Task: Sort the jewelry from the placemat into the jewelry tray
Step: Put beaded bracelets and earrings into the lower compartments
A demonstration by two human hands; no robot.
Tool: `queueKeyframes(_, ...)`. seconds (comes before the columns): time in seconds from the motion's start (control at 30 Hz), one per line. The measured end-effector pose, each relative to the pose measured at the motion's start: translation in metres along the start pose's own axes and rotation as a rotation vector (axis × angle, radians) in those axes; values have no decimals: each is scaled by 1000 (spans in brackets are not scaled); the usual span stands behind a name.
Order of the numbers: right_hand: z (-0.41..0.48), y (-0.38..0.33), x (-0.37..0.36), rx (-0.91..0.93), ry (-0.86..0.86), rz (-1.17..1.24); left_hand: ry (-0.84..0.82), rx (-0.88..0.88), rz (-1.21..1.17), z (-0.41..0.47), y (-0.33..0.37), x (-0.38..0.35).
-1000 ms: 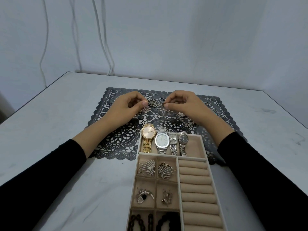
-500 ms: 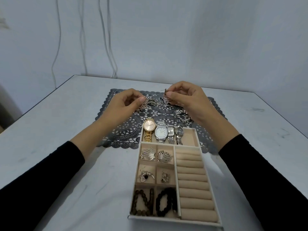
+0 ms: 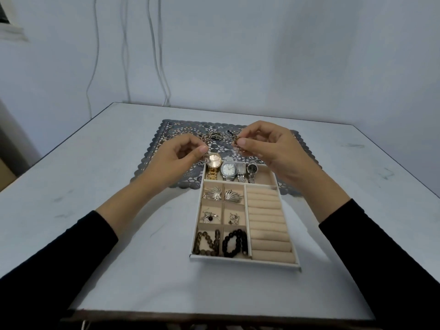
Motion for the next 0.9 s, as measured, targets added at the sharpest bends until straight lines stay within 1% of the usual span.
queueKeyframes(0.1, -12, -3, -7, 3, -41, 3, -4, 40, -17, -13, -2, 0)
queueKeyframes(0.23, -24, -5, -13, 3, -98, 8, 12, 10, 23, -23, 1, 0)
queueKeyframes(0.43, -38, -4, -24, -31, -218, -105, 15, 11, -8, -31, 6, -3)
queueKeyframes(0.57, -44, 0, -30, -72, -286, -129, 14, 11, -43, -33, 10, -5)
queueKeyframes(0.9, -52, 11, -41, -152, -431, -291, 8, -3, -34, -33, 13, -6)
Point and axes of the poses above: each hand's wrist, its own z-axis towards the middle knuckle, its own x-axis out of the back of the hand, y = z × x, the point moved 8 cm from there along z, towards the middle knuckle, and after that the axes turned 8 degrees about x, right-handed, at the moved point
